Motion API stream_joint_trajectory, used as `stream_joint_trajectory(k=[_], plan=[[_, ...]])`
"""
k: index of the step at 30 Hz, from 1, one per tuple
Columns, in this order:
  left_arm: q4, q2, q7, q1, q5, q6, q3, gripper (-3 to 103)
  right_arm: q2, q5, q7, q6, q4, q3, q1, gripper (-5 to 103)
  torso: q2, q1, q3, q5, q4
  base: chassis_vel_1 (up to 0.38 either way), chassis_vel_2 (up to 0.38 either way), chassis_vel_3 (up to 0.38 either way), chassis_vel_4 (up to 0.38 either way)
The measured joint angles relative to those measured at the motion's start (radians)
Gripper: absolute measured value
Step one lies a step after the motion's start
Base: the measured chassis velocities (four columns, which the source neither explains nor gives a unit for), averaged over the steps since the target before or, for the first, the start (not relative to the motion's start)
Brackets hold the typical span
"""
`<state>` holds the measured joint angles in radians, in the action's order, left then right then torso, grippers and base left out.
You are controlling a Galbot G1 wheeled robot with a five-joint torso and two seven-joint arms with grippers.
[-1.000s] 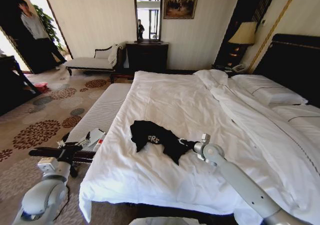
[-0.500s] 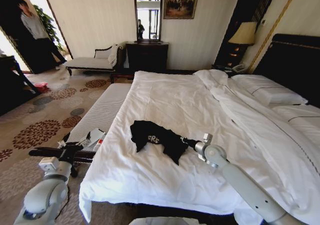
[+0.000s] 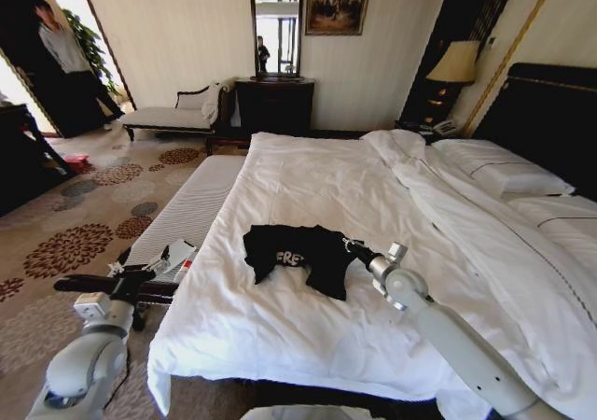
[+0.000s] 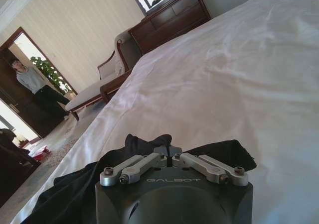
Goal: Fold the clothes on the bed.
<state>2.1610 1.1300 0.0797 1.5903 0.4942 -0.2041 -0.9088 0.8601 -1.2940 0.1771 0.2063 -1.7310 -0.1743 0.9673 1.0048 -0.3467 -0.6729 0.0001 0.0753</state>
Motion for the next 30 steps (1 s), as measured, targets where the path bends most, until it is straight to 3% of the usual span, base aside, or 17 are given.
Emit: stream_joint_trajectory(k=[12, 21, 27, 30], plan=[[0.006, -0.001, 0.001, 0.003, 0.0, 0.0, 0.0, 100, 0.007, 0.015, -0.005, -0.052, 0.008, -0.001, 0.003, 0, 0.0, 0.0, 0.0, 0.0, 0.0, 0.0, 0.0, 0.0, 0.0], [0.009, -0.009, 0.004, -0.008, -0.005, -0.002, 0.025, 100, 0.003, 0.04, -0.055, -0.095, -0.018, -0.007, 0.038, 0, 0.0, 0.0, 0.0, 0.0, 0.0, 0.0, 0.0, 0.0, 0.0], [0.0, -0.064, 0.045, -0.064, 0.091, -0.051, 0.083, 100, 0.003, 0.054, -0.055, -0.111, -0.023, 0.003, 0.051, 0, 0.0, 0.0, 0.0, 0.0, 0.0001, 0.0, 0.0, 0.0, 0.0], [-0.013, -0.133, 0.115, -0.128, 0.203, -0.121, 0.139, 100, 0.004, 0.055, -0.053, -0.111, -0.009, 0.035, 0.031, 0, 0.0, 0.0, 0.0, -0.0003, 0.0006, 0.0, 0.0, 0.0, 0.0]])
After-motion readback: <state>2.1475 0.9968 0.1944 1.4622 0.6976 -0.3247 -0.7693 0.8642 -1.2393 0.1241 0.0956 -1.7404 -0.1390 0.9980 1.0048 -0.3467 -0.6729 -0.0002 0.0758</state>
